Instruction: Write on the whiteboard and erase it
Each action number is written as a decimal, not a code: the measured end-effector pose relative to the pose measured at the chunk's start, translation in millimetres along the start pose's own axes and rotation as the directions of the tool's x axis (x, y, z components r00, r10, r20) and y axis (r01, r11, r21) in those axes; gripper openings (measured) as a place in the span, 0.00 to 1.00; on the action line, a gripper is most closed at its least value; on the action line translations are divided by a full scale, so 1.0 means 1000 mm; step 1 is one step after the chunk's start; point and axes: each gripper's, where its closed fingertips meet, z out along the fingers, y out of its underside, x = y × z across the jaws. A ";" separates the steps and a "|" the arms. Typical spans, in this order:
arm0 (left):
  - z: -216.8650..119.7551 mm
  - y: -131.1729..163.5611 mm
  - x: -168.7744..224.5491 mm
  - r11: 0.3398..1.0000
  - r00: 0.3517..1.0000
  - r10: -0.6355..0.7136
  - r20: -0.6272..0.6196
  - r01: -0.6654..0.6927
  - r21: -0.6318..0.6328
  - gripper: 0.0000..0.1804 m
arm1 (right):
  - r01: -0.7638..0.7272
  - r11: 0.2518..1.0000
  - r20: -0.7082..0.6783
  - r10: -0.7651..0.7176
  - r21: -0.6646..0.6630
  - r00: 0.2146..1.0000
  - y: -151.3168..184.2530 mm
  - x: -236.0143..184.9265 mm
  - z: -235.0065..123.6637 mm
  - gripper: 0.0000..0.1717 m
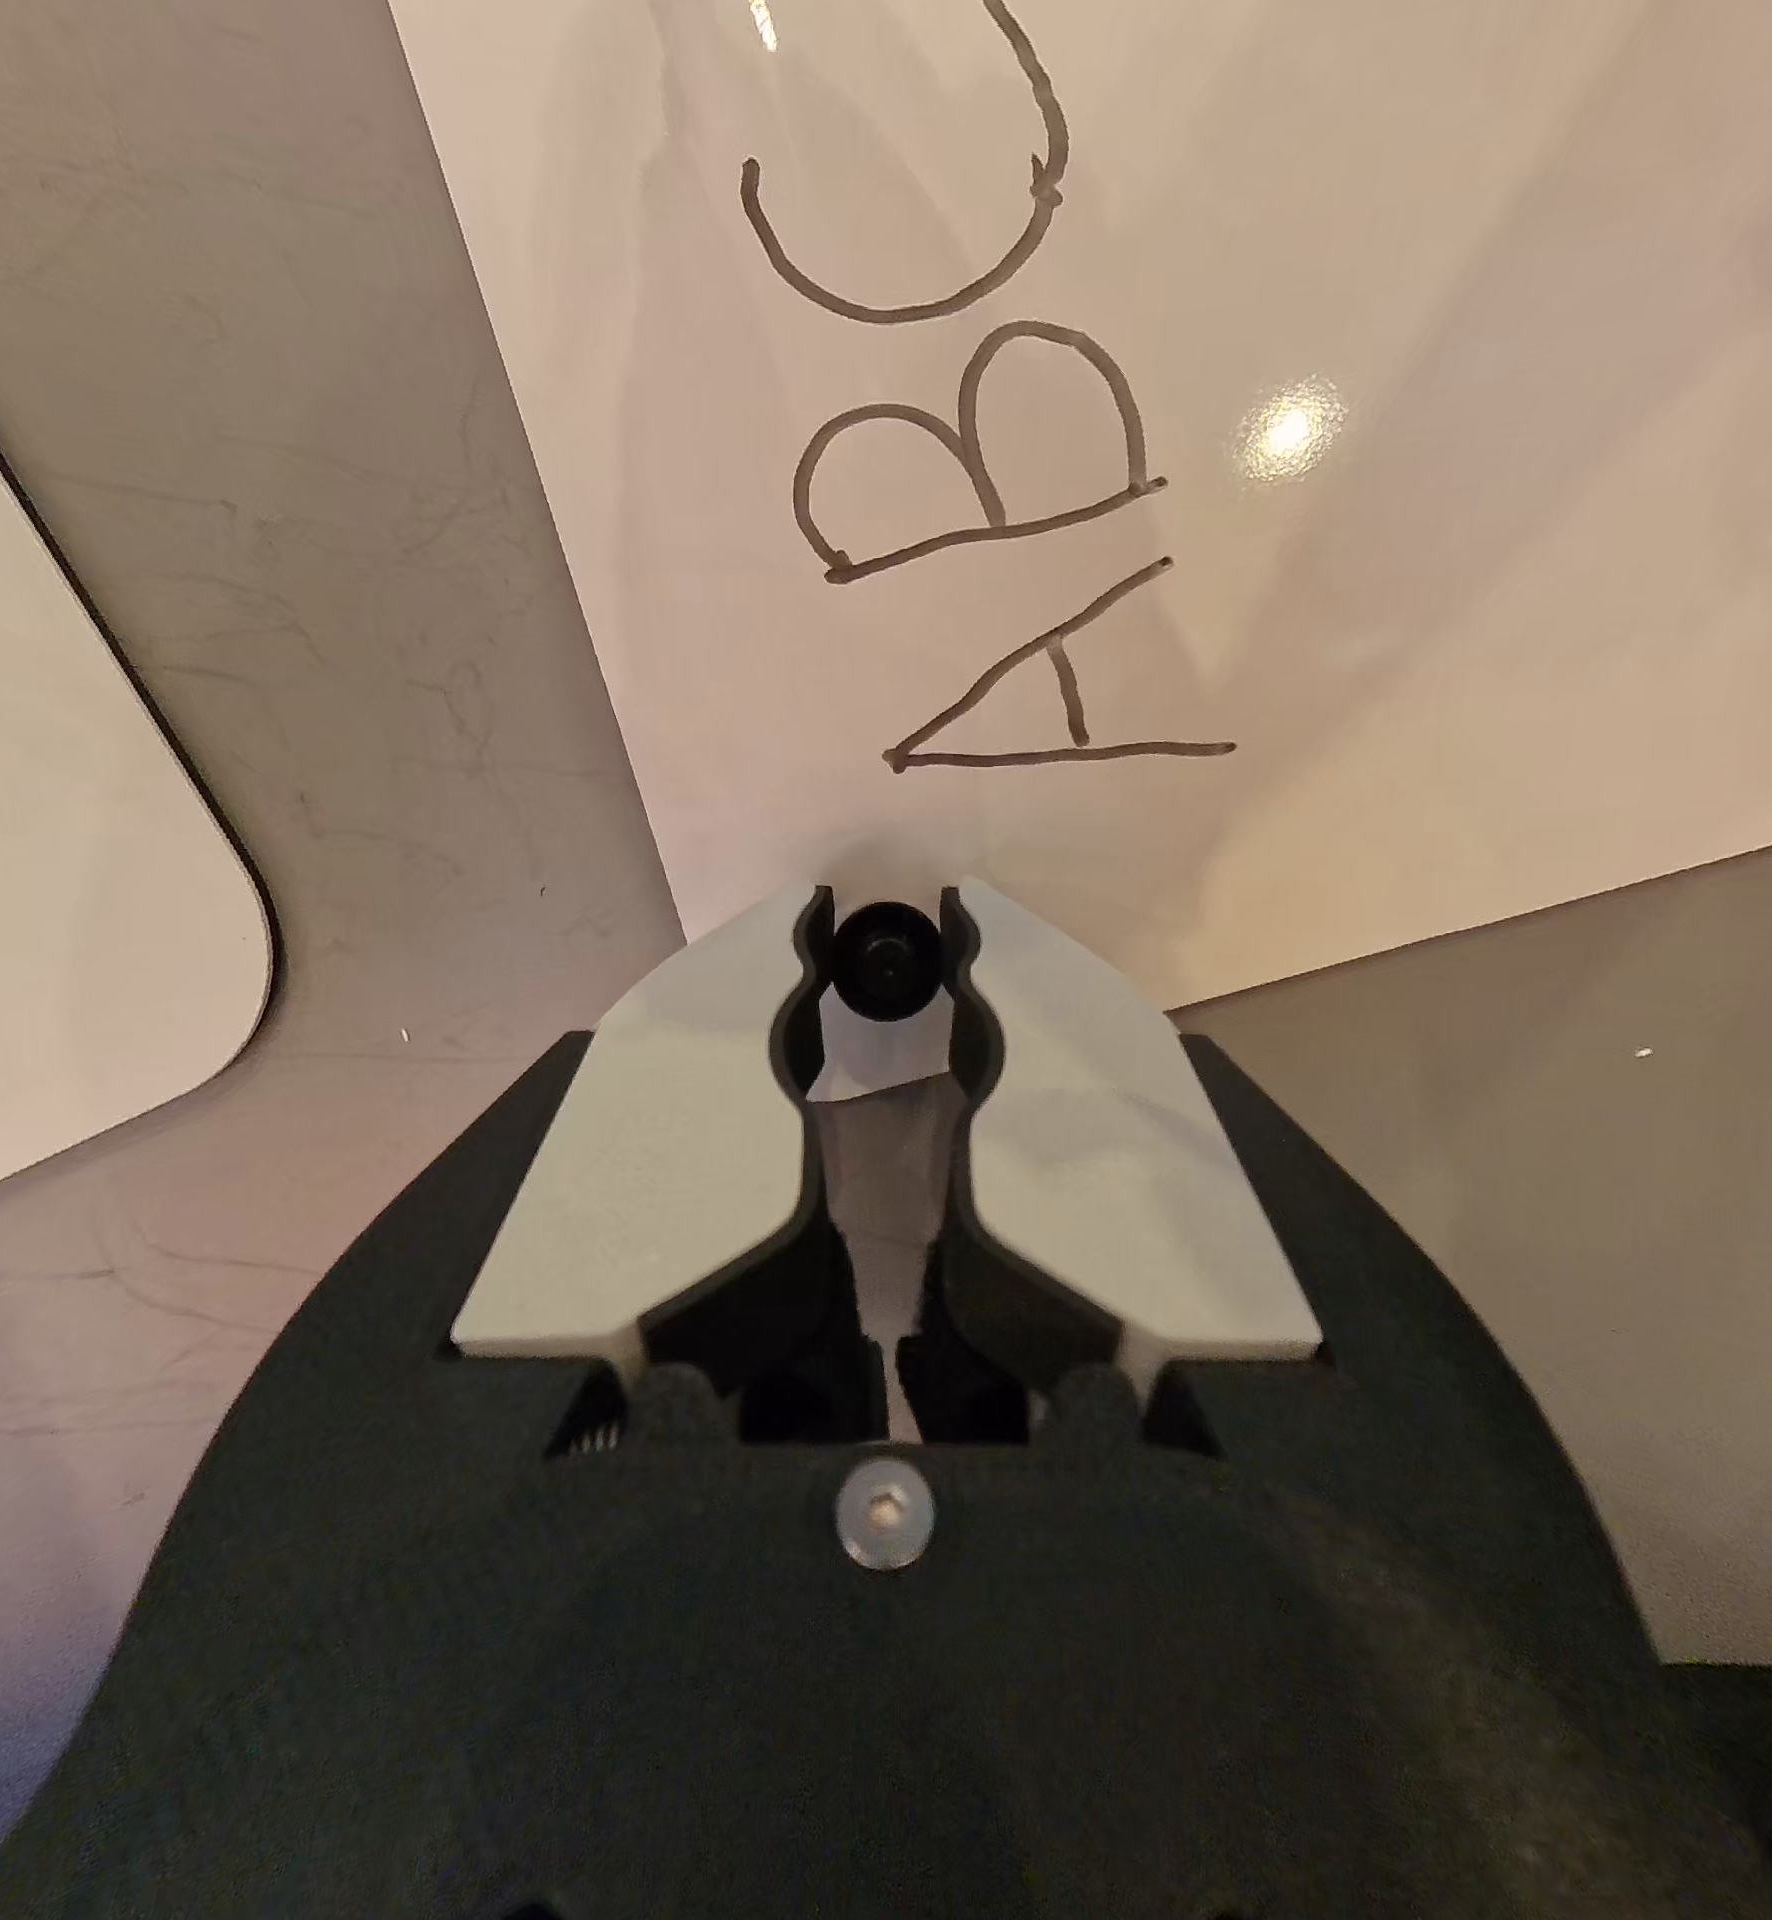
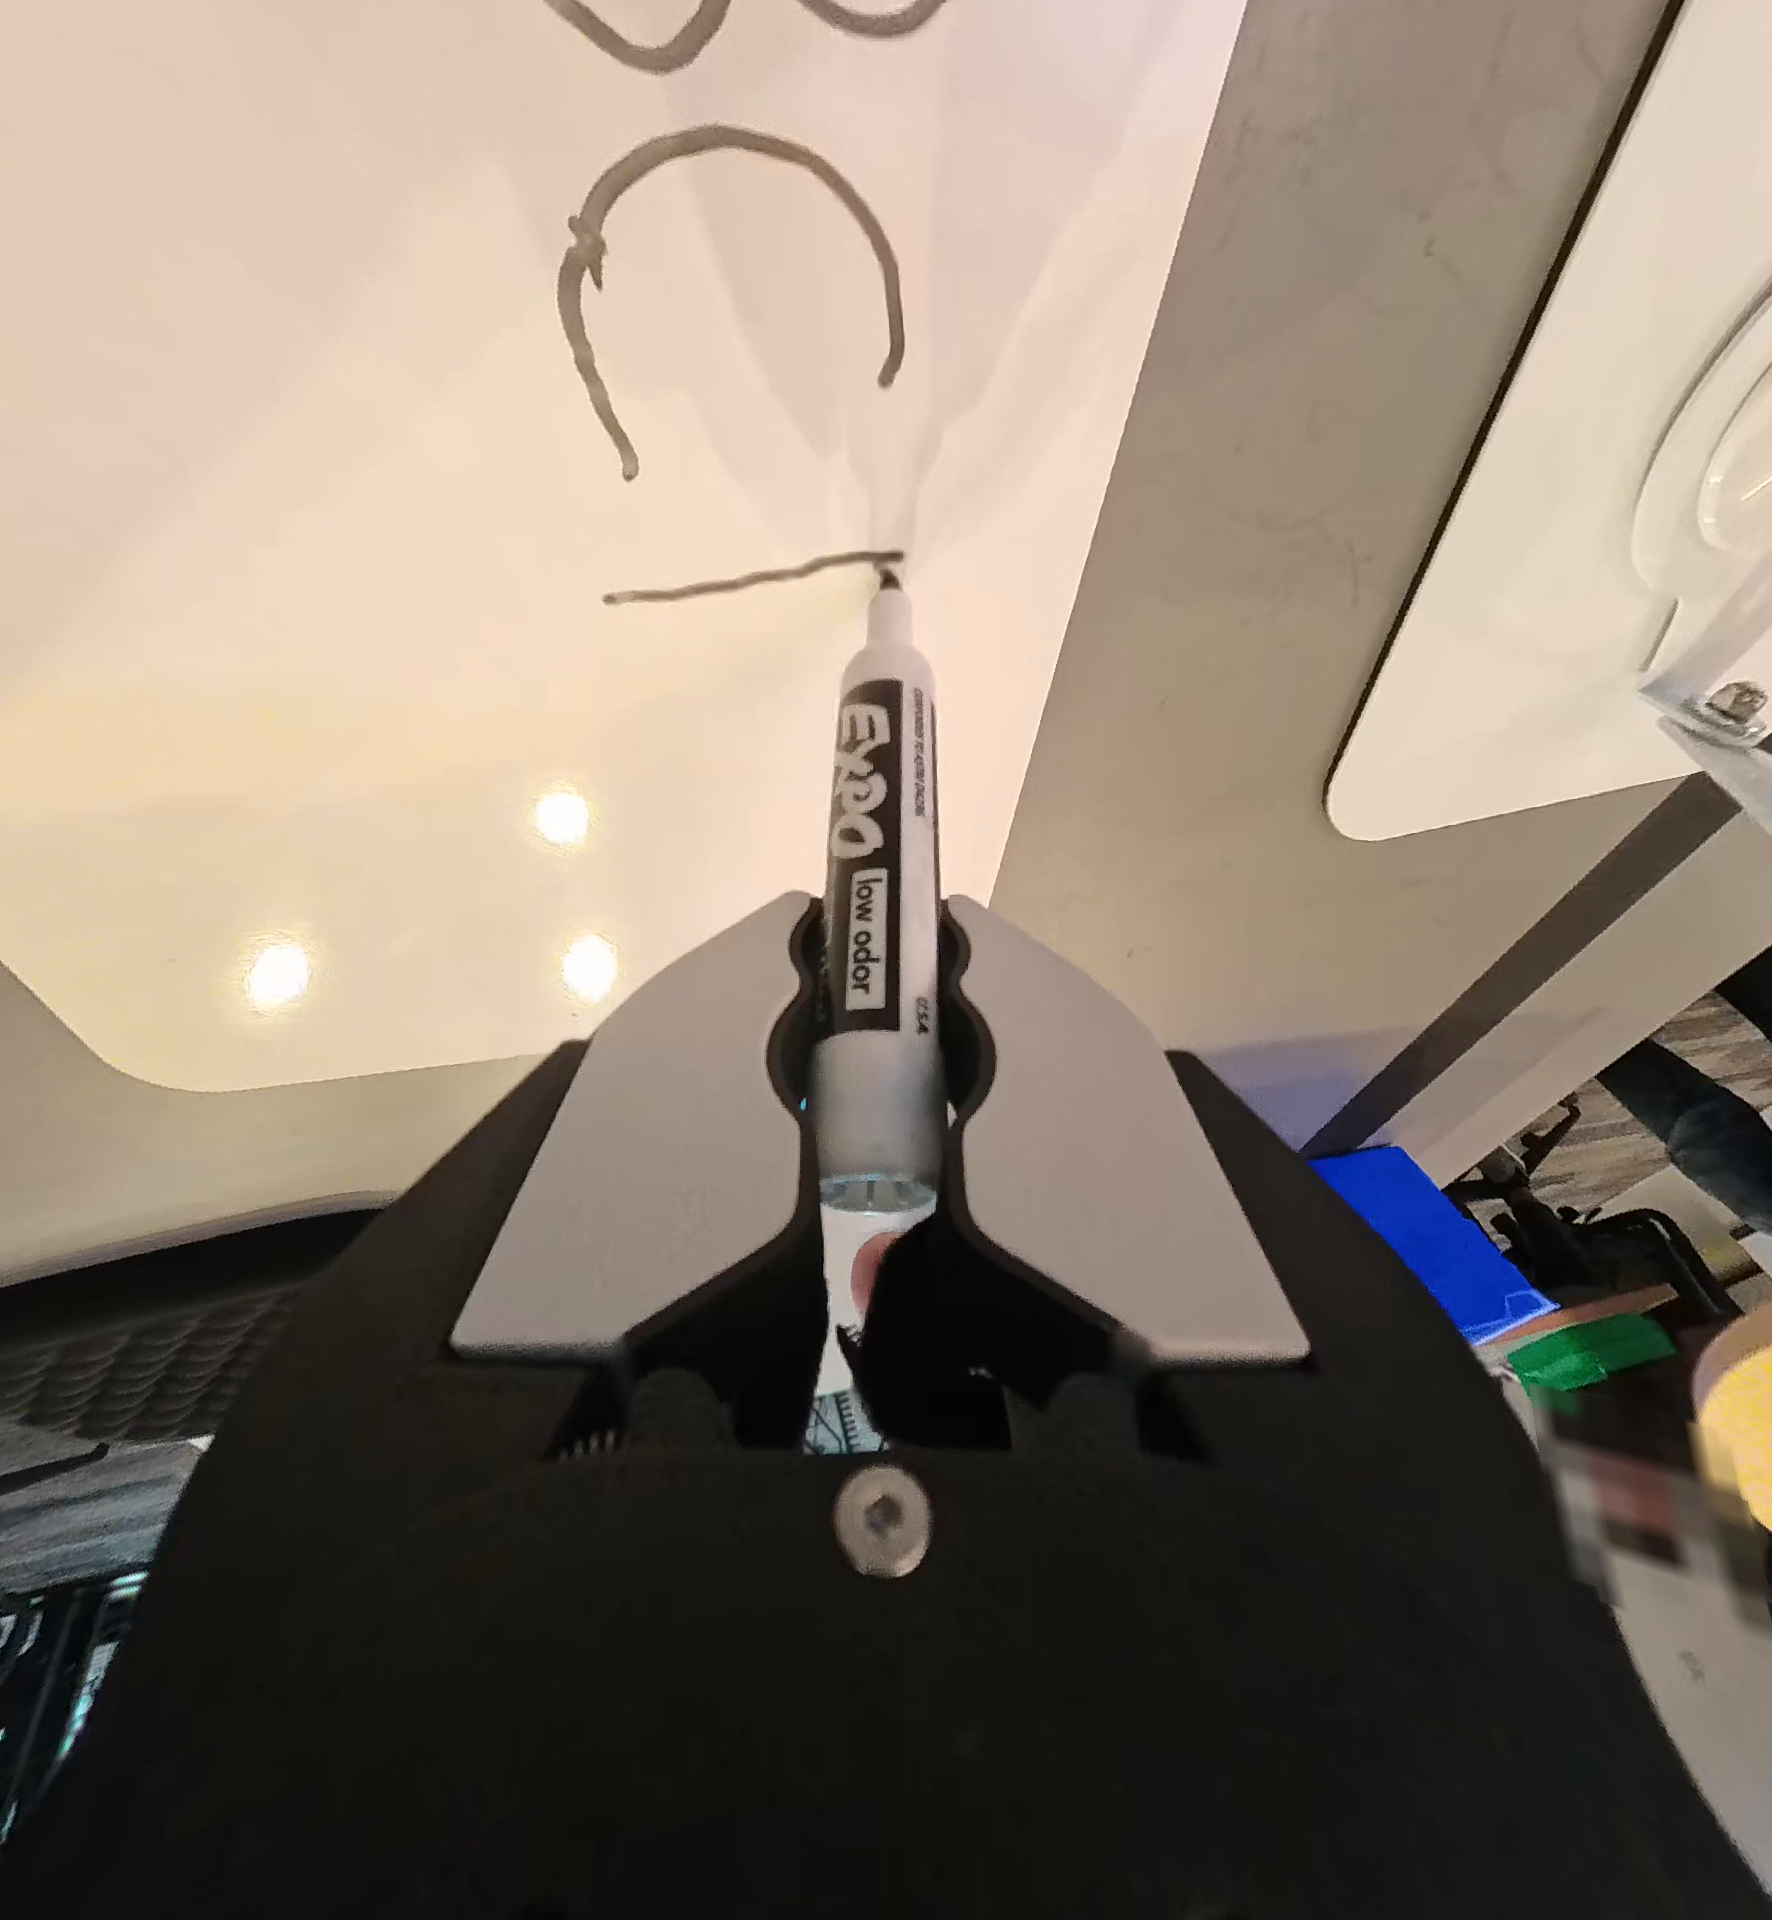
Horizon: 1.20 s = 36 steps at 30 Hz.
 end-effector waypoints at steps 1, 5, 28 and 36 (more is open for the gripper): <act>0.000 0.000 0.000 1.000 1.000 0.000 0.000 0.000 0.000 0.11 | -0.002 1.000 0.002 0.002 -0.004 1.000 0.002 0.000 0.000 0.12; 0.000 0.000 0.000 1.000 1.000 0.000 -0.002 0.000 0.001 0.11 | -0.014 1.000 0.016 0.015 -0.020 1.000 0.010 -0.005 0.001 0.13; 0.001 -0.001 0.001 1.000 1.000 0.005 0.002 -0.005 -0.004 0.11 | 0.003 1.000 0.047 -0.004 0.014 0.999 0.003 -0.043 -0.014 0.12; 0.001 -0.002 0.001 1.000 1.000 0.002 -0.002 -0.002 0.000 0.11 | -0.066 0.998 0.009 0.066 -0.007 0.998 0.031 -0.017 -0.007 0.13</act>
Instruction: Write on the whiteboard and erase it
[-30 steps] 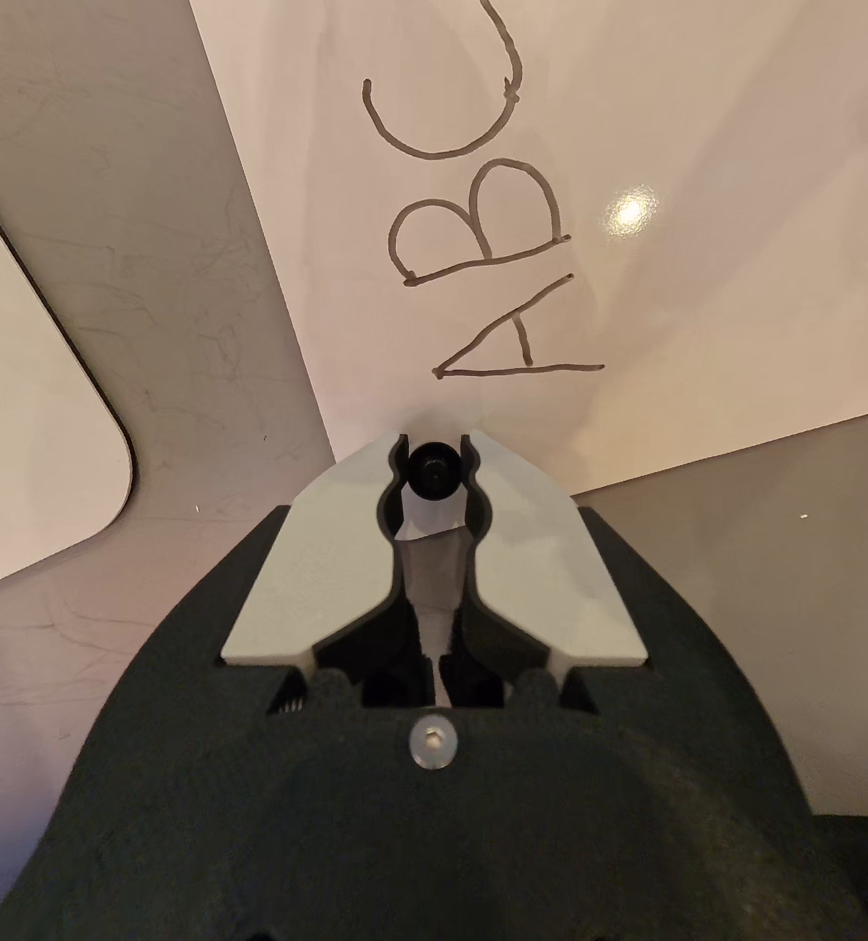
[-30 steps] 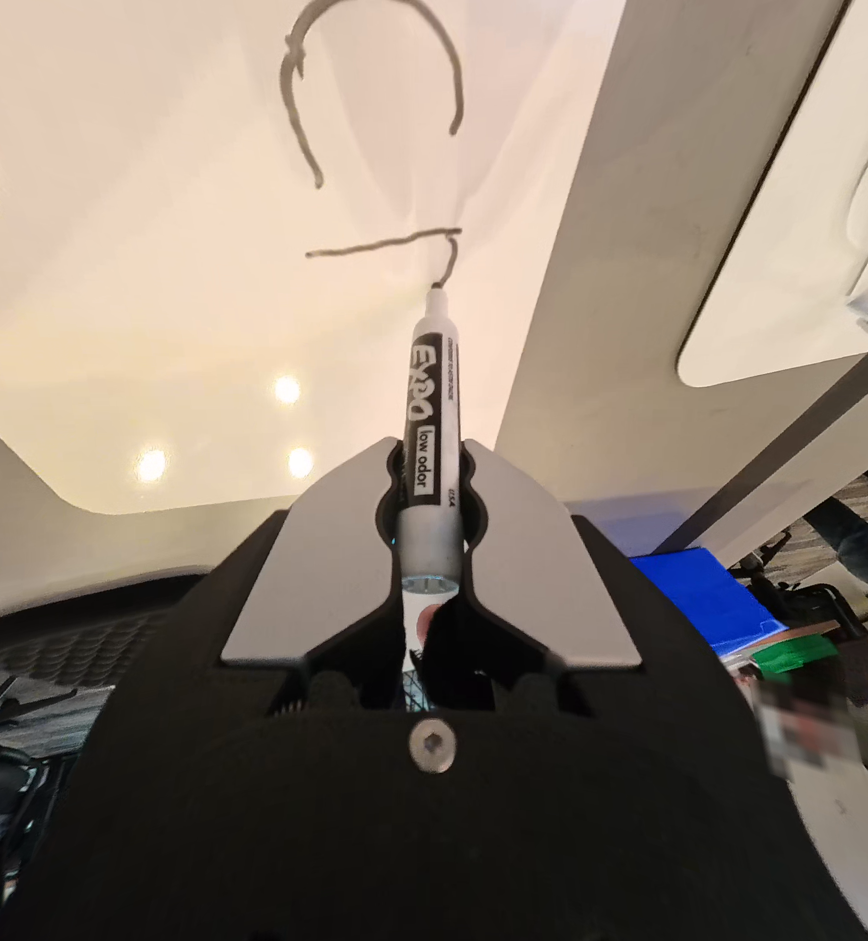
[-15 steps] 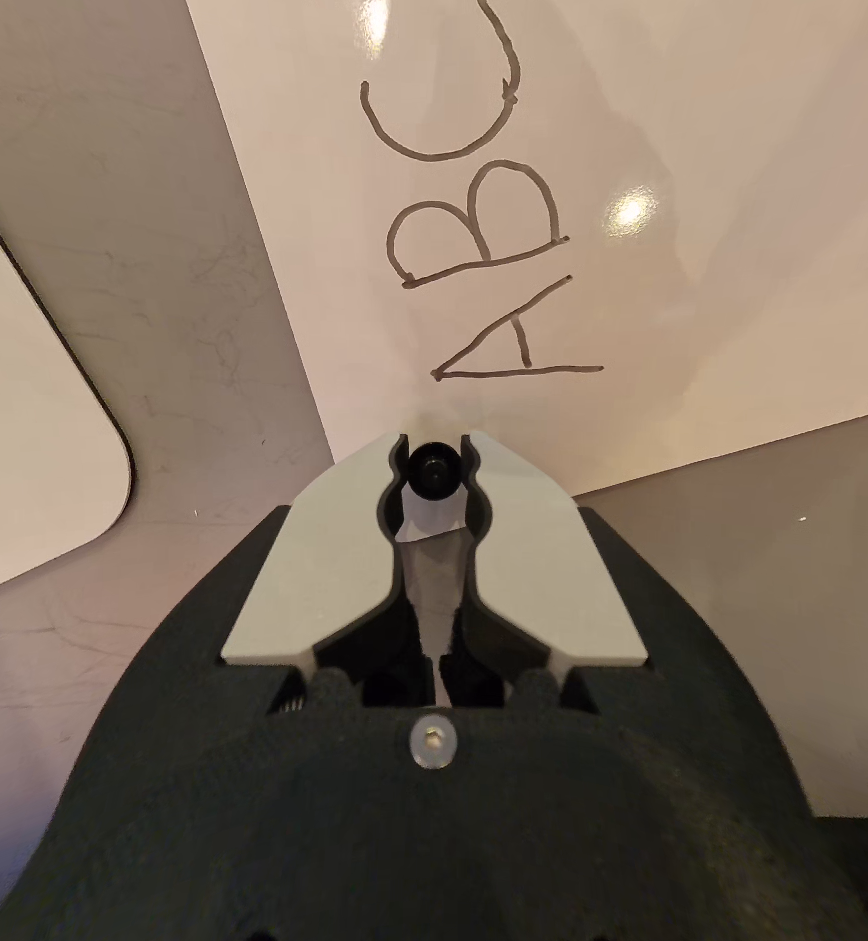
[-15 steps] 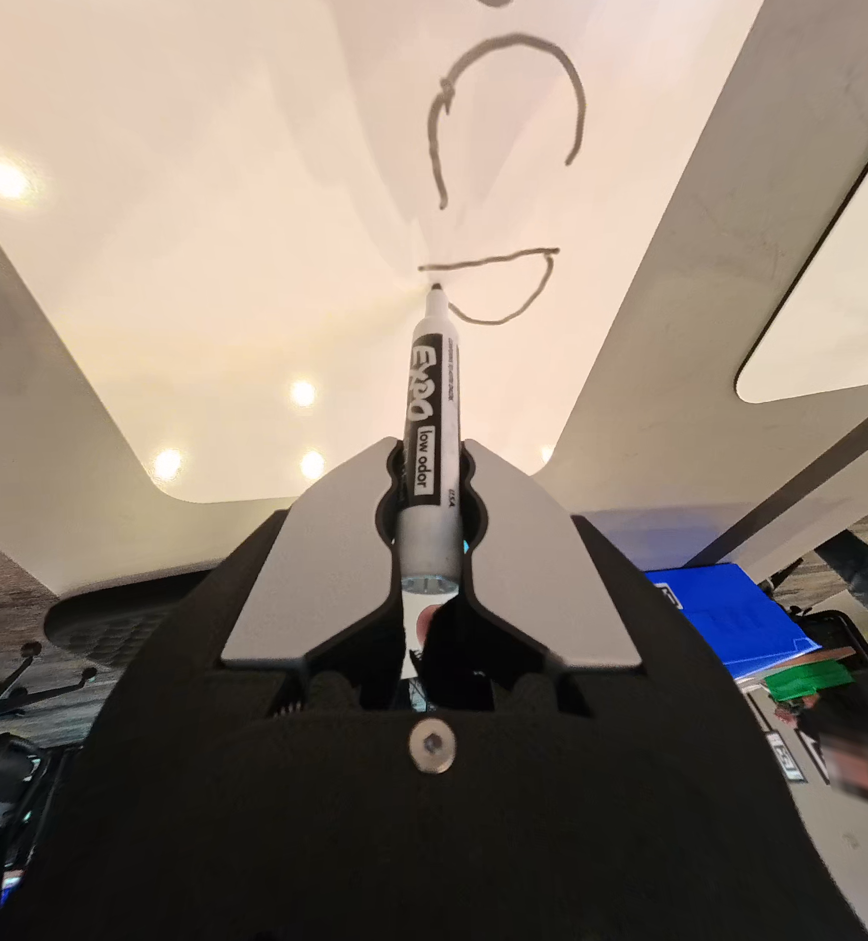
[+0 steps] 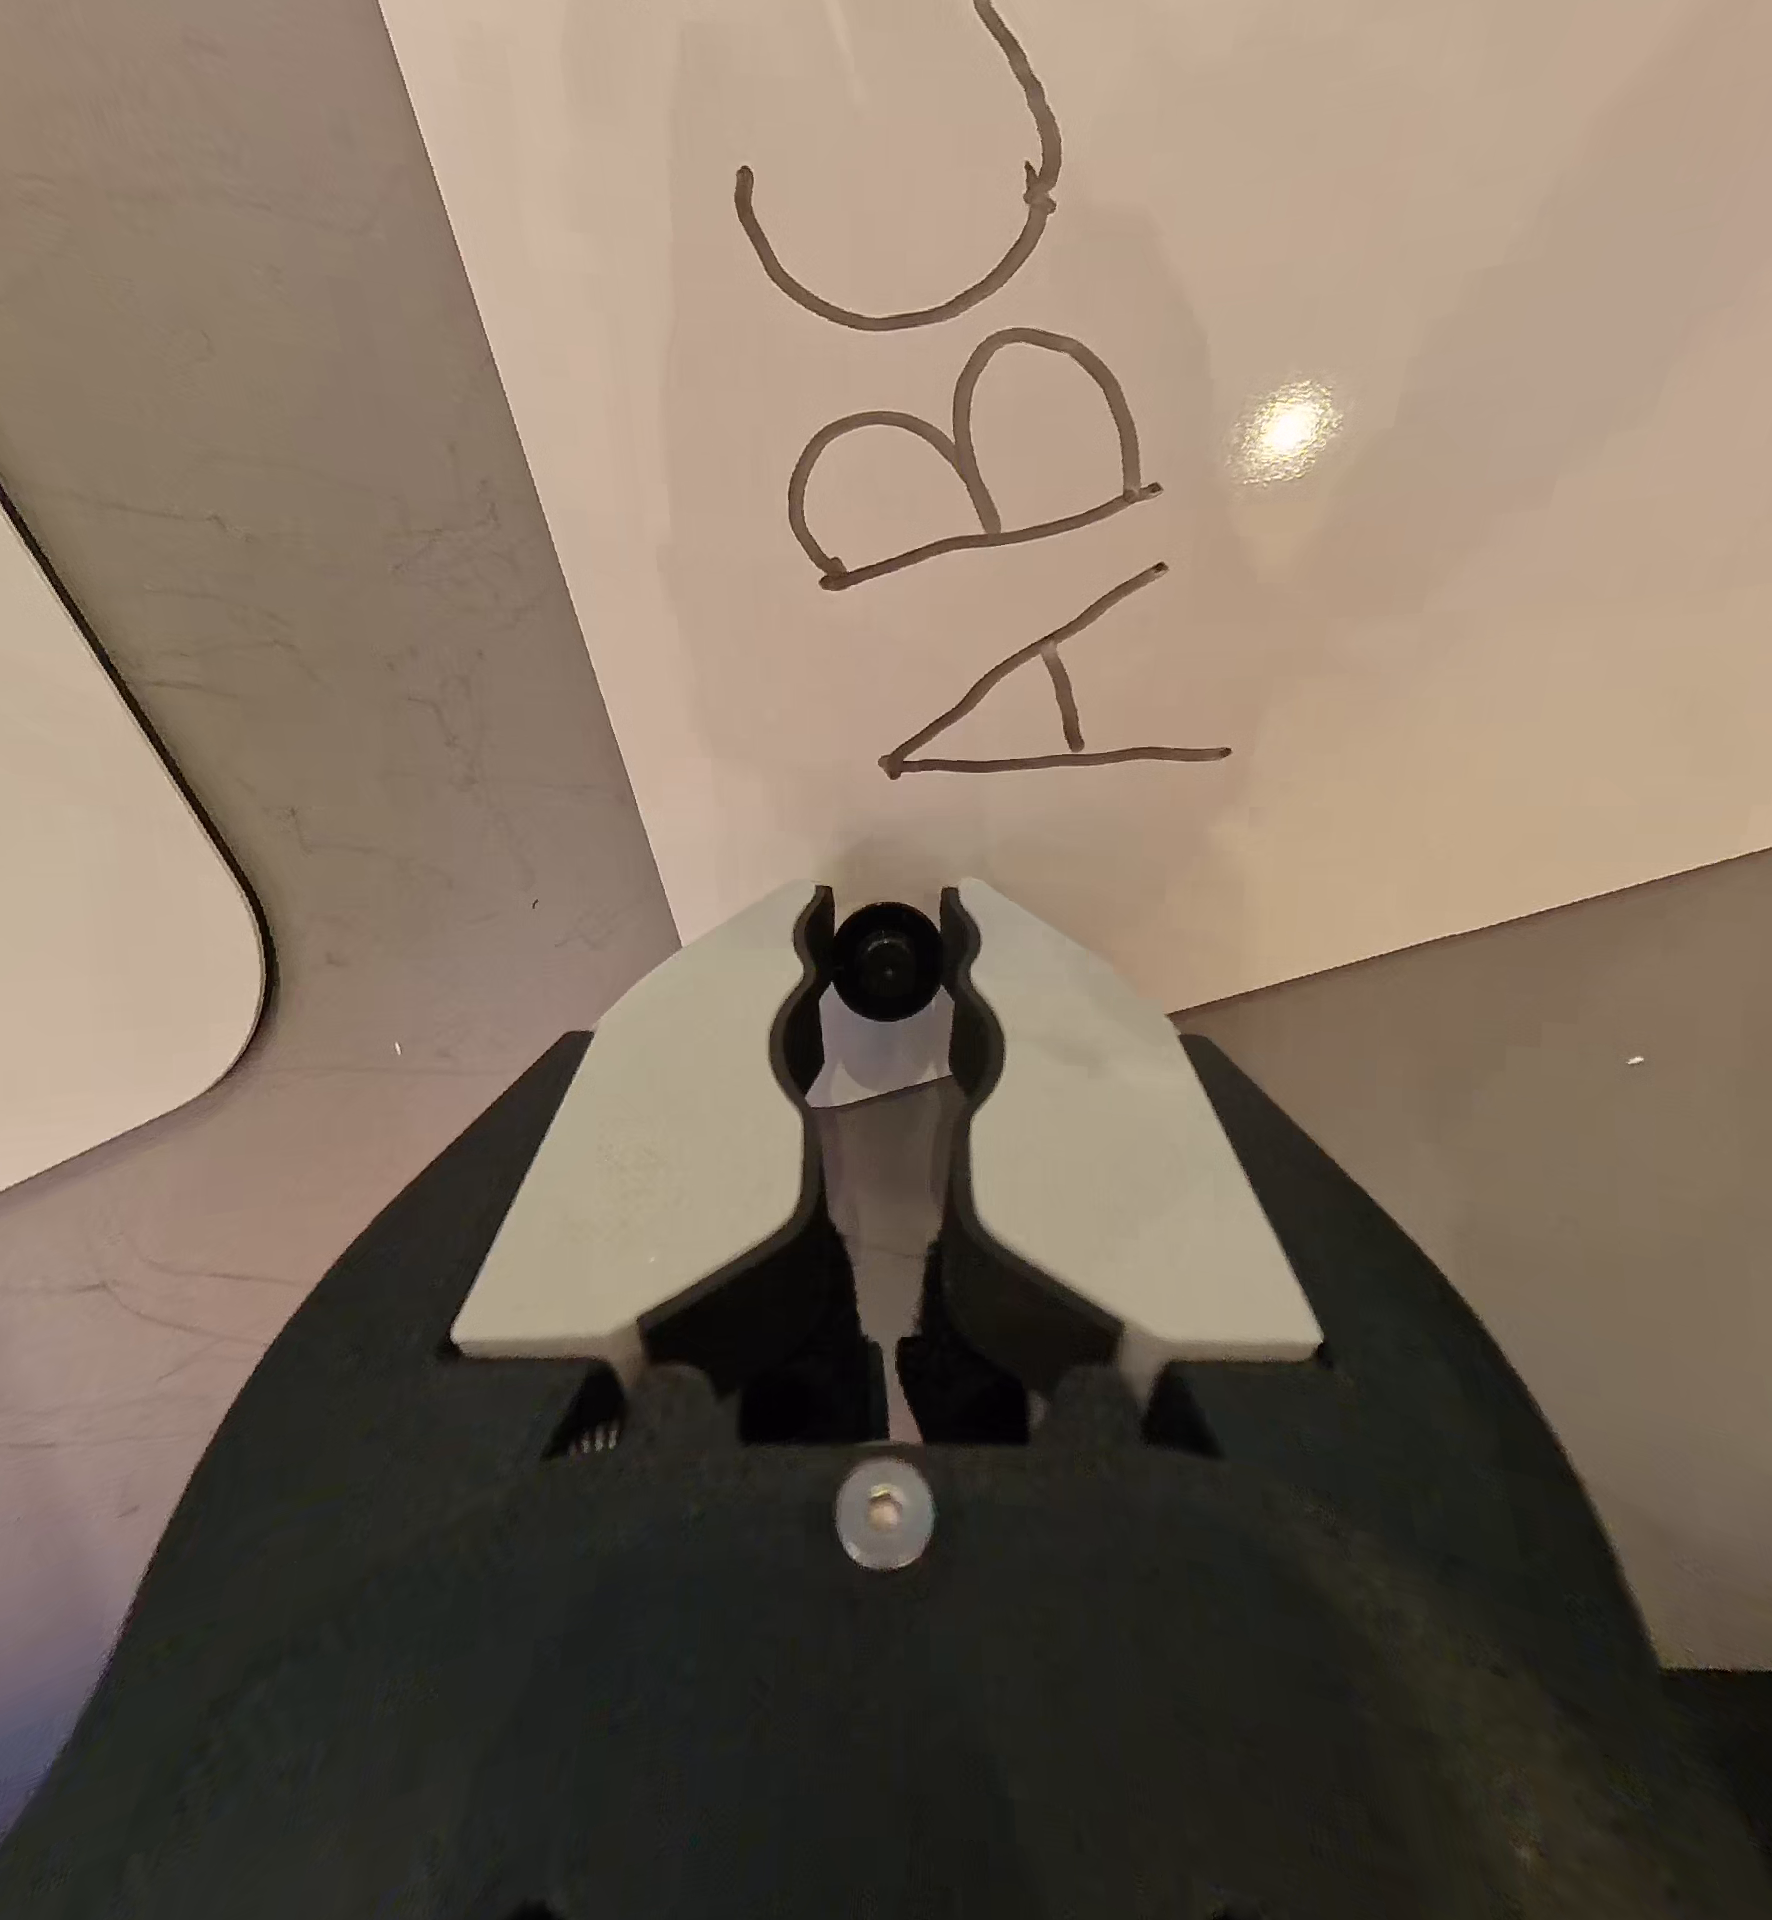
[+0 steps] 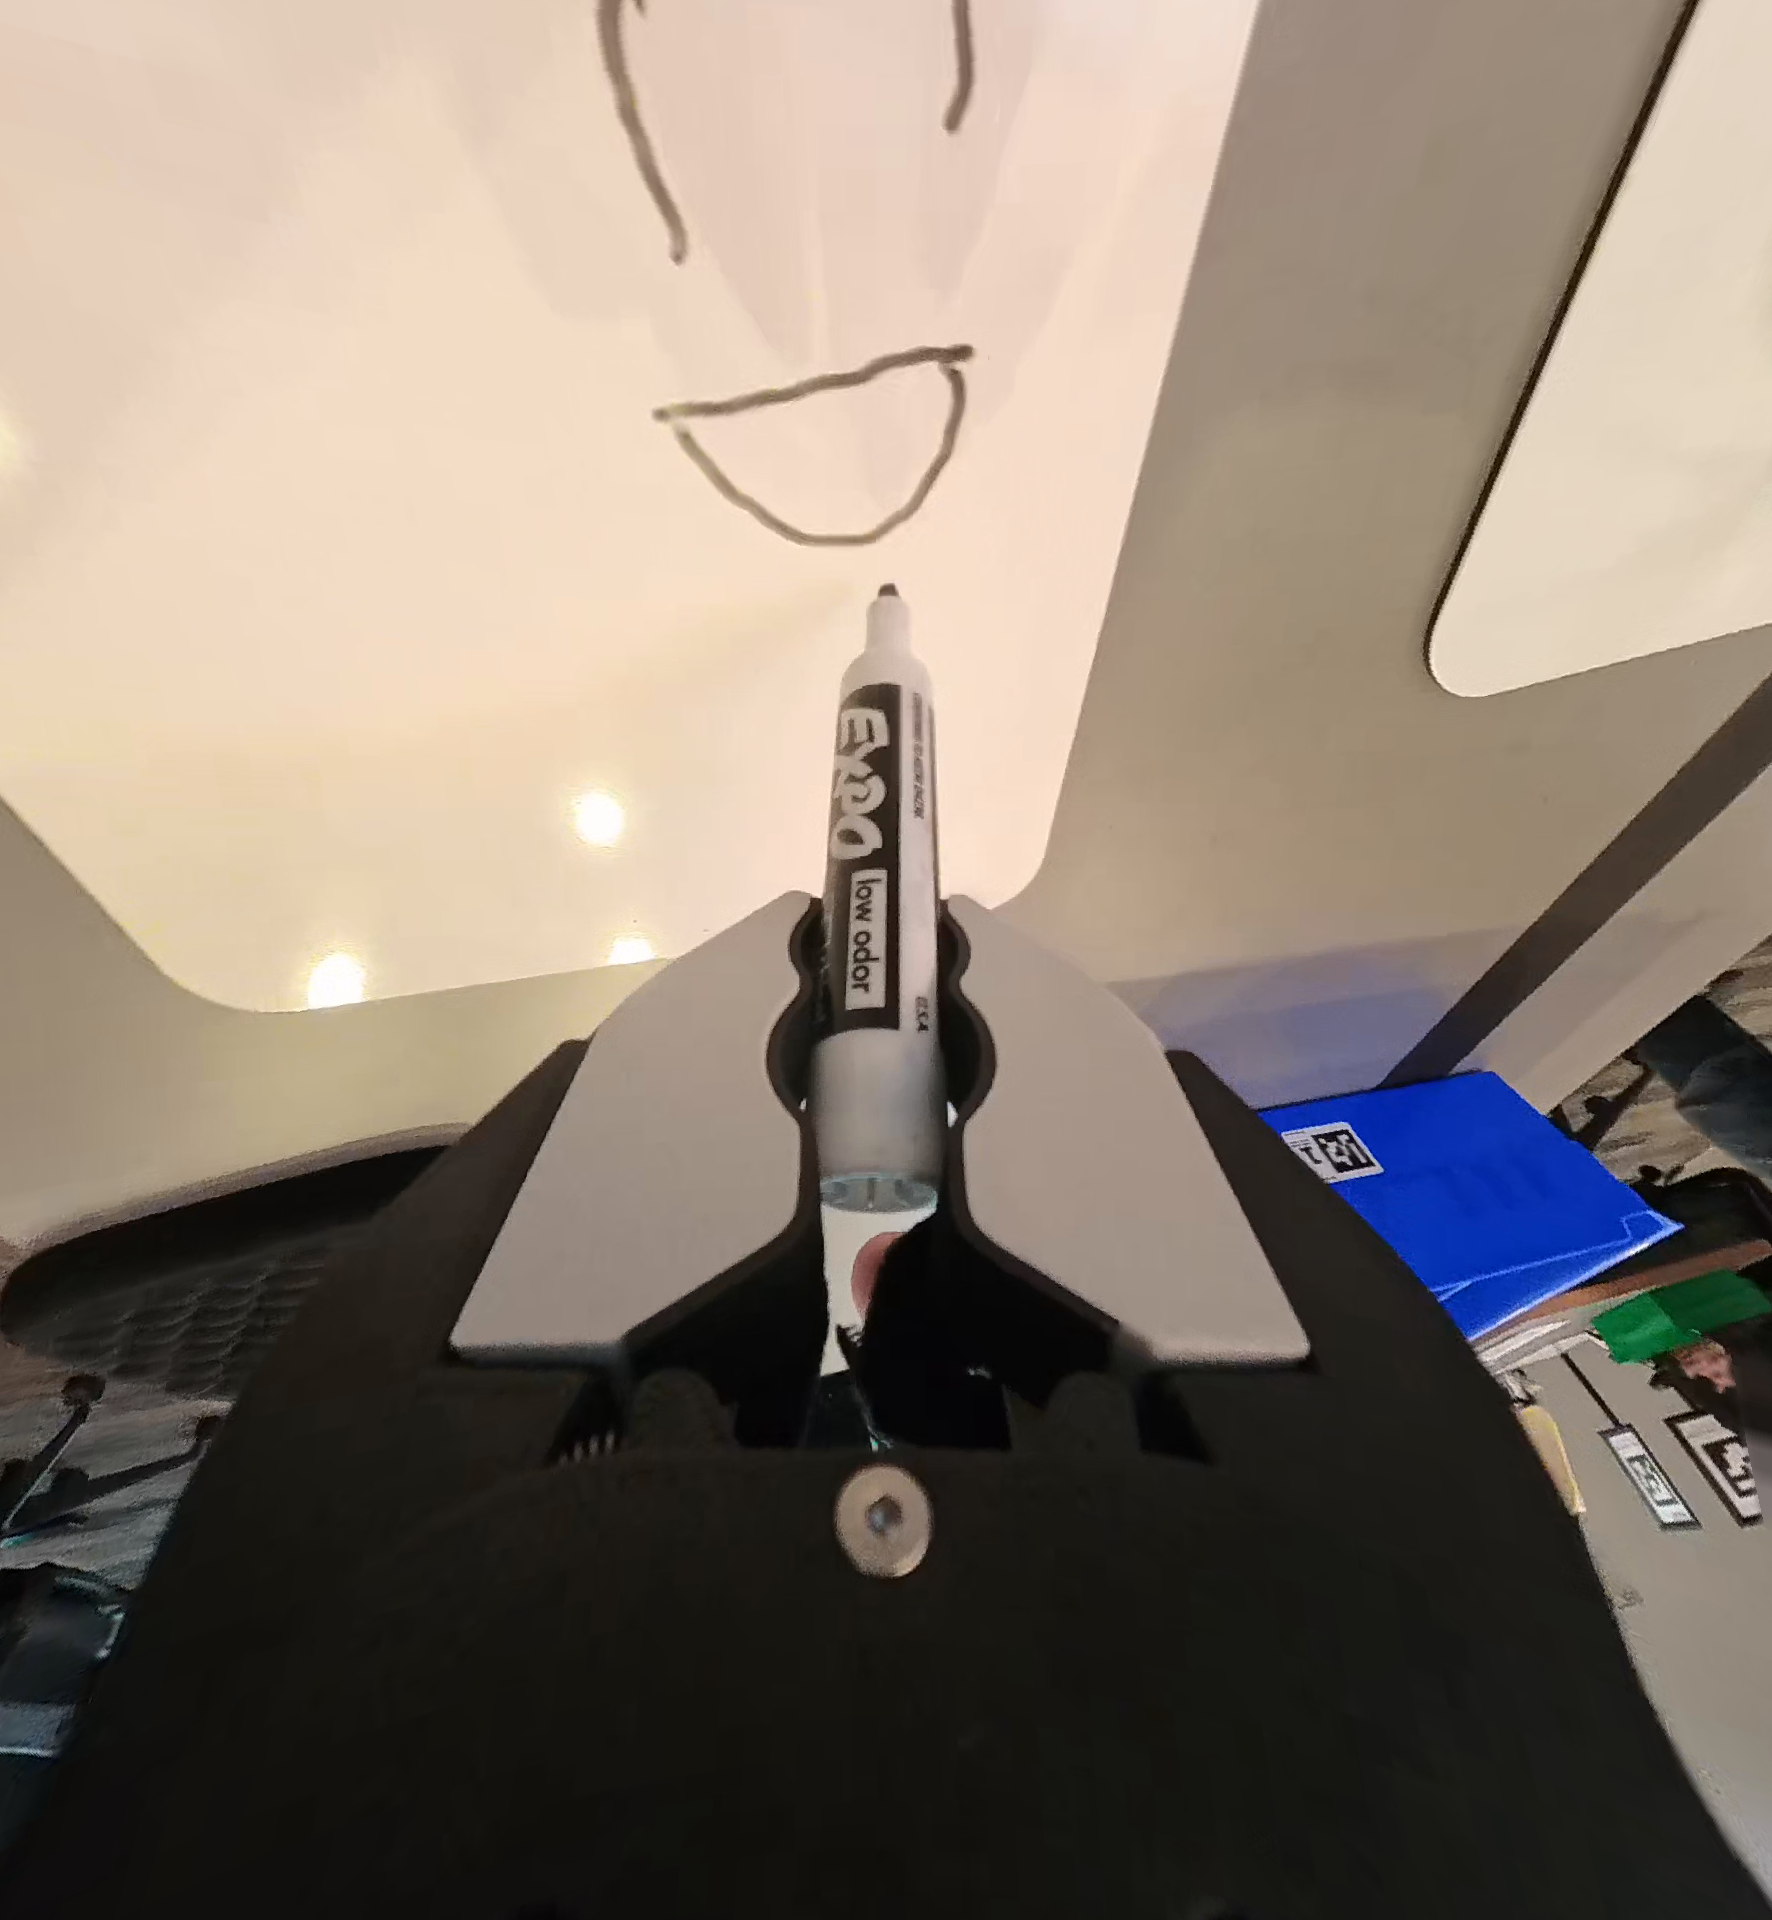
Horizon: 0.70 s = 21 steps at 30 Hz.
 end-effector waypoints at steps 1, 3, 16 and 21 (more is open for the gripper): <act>0.000 0.000 0.000 1.000 1.000 0.000 0.000 0.000 0.000 0.11 | -0.002 1.000 -0.002 0.002 -0.002 1.000 0.001 0.002 0.001 0.13; 0.000 0.000 0.000 1.000 1.000 0.000 -0.001 0.000 0.001 0.11 | -0.003 1.000 -0.001 0.003 0.001 1.000 0.001 0.005 0.004 0.13; 0.000 0.000 0.000 1.000 1.000 0.000 -0.002 0.000 0.003 0.11 | 0.014 1.000 0.007 -0.014 -0.016 1.000 -0.002 0.009 0.011 0.13; 0.000 0.000 0.000 1.000 1.000 0.001 -0.001 -0.001 0.002 0.11 | 0.023 0.999 0.022 -0.023 -0.027 0.999 0.000 0.000 0.010 0.13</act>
